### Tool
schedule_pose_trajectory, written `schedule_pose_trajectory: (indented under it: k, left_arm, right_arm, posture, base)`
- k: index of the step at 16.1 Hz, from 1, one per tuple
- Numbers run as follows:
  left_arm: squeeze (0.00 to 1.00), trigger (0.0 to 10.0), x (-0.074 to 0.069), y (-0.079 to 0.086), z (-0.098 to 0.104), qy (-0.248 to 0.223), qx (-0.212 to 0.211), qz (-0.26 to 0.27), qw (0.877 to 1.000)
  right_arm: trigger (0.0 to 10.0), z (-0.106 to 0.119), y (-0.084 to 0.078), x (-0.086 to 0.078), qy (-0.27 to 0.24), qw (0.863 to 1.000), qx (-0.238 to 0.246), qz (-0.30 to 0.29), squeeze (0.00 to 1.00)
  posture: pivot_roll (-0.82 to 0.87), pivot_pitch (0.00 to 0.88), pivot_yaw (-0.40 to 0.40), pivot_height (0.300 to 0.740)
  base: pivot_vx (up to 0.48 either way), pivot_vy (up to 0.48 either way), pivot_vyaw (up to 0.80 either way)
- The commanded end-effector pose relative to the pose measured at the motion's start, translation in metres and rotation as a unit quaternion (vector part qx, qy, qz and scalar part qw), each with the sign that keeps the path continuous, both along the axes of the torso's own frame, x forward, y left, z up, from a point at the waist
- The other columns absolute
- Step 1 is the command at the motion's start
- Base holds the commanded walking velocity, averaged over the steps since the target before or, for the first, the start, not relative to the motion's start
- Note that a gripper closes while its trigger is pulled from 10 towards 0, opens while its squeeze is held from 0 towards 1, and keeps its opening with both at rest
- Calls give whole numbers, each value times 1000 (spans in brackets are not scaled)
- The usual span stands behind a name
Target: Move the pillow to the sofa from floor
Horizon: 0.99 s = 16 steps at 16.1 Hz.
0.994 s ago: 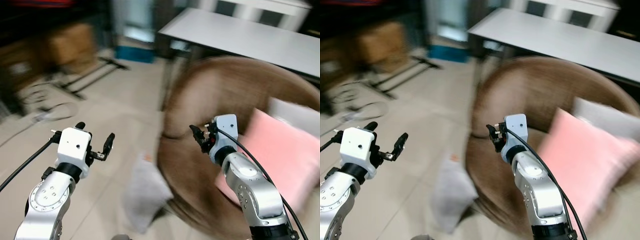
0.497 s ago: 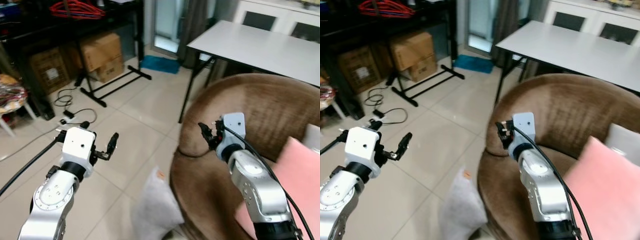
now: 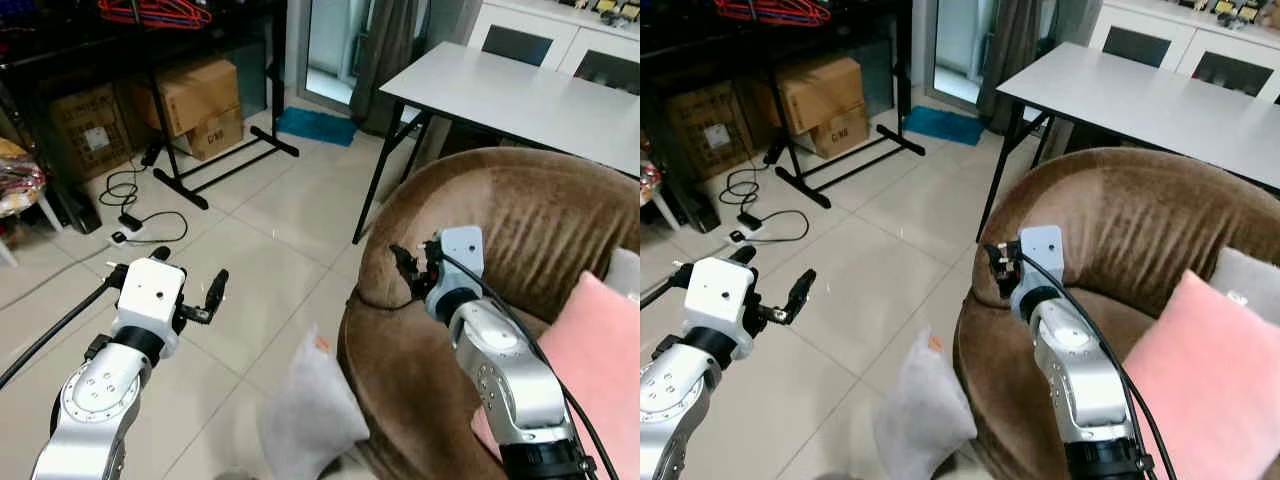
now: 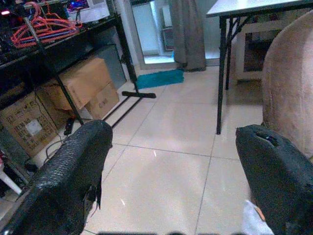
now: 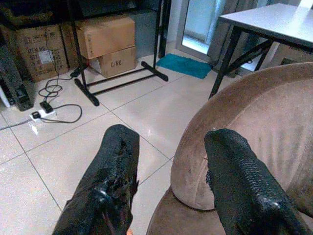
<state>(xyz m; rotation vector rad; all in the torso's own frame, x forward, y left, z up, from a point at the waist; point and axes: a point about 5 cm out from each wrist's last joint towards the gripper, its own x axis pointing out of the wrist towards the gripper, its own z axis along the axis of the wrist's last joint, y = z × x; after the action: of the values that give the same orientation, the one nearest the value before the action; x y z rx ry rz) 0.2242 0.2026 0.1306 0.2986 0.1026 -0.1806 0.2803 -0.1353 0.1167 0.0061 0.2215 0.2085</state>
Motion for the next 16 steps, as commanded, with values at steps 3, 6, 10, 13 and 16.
schedule_pose_trajectory:
  k: [3, 6, 10, 13, 16]
  left_arm:
    - [0, 10000, -1, -6, -3, 18, -13, -16, 1000]
    - [0, 10000, -1, -4, -4, 8, -1, -14, 1000]
    - [0, 10000, -2, -1, -5, 0, 15, -3, 1000]
    - [0, 10000, -3, -2, -5, -8, 11, -8, 1000]
    - [0, 10000, -5, -1, -5, -10, 6, -8, 1000]
  right_arm:
    - [10000, -1, -1, 3, -1, 1000, -5, -1, 0]
    - [10000, -4, -1, 2, 3, 1000, -3, 0, 0]
    - [10000, -9, 2, 1, 13, 1000, 4, 2, 0]
    - [10000, -11, 3, 1, 18, 1000, 0, 7, 0]
    - [10000, -13, 4, 2, 24, 999, -15, 20, 0]
  posture:
    - [-77, 0, -76, 645]
    - [-73, 0, -79, 610]
    - [-70, 0, -80, 570]
    - [-66, 0, -88, 535]
    - [-61, 0, -95, 520]
  base:
    - [0, 0, 0]
    - [0, 0, 0]
    - [0, 0, 0]
    - [0, 0, 0]
    - [0, 0, 0]
